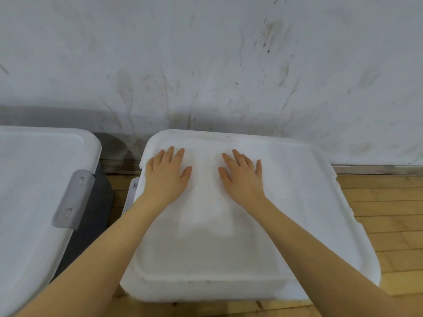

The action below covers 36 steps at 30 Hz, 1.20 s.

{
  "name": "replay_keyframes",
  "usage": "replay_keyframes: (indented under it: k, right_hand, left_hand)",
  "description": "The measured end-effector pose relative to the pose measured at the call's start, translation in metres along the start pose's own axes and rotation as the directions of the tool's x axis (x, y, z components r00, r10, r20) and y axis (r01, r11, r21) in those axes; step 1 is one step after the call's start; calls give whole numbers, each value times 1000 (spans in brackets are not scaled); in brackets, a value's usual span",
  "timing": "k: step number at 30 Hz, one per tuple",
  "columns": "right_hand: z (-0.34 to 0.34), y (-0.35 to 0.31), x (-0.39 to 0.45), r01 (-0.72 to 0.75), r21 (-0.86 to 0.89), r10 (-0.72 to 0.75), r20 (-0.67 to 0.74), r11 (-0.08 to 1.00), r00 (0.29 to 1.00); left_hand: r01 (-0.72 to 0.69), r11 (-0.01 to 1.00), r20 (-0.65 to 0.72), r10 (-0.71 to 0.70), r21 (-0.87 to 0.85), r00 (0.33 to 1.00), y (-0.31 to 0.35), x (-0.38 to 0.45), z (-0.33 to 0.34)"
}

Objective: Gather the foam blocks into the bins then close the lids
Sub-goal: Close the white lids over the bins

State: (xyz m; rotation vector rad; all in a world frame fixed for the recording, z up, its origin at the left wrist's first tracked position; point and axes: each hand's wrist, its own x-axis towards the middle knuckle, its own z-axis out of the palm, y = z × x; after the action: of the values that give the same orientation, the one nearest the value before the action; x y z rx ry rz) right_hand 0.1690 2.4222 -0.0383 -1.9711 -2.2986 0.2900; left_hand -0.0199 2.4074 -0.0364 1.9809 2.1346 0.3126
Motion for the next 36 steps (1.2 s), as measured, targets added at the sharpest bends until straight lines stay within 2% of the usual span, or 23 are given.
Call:
replay_keyframes:
  k: [5, 9, 11, 14, 17, 20, 22, 25, 26, 30, 36]
  right_hand:
    - [8, -46, -30, 125, 51, -125, -4, 991, 992]
    - [27, -78, -42, 189, 29, -190, 57, 982, 980]
    - [34, -88, -44, 213, 1, -212, 51, 977, 976]
    - [40, -92, -45, 225, -36, -224, 36, 974, 974]
    - [41, -93, -45, 212, -37, -211, 23, 977, 977]
    - [42, -94, -47, 205, -28, -205, 2, 978, 979]
    - [43, -95, -47, 203, -39, -203, -1, 978, 979]
    - [43, -95, -48, 195, -47, -196, -12, 980, 981]
    - [43, -96, -48, 194, -50, -195, -12, 980, 981]
    - [45, -97, -48, 187, -41, -188, -23, 982, 982]
    - [47, -96, -47, 187, -39, -188, -31, 982, 982]
  left_hand:
    - [80, 991, -45, -85, -106, 995, -48, -42, -11]
    - [239, 946, 101, -221, -219, 970, -79, -58, -8]
    - [243, 947, 180, -207, -211, 962, -90, -59, -7]
    - [169, 977, 206, -140, -132, 969, -100, -57, -9]
    - [197, 961, 254, -145, -193, 956, -100, -54, -6]
    - [265, 906, 331, -152, -331, 931, -100, -56, -3]
    - [240, 901, 261, -150, -360, 954, -100, -59, -5]
    - [95, 953, 1, -99, -289, 995, -94, -65, -9]
    - [70, 957, -41, -85, -282, 996, -91, -66, -9]
    - [139, 938, -7, -149, -318, 989, -83, -69, -6]
    - [63, 967, -61, -80, -249, 995, -86, -69, -5]
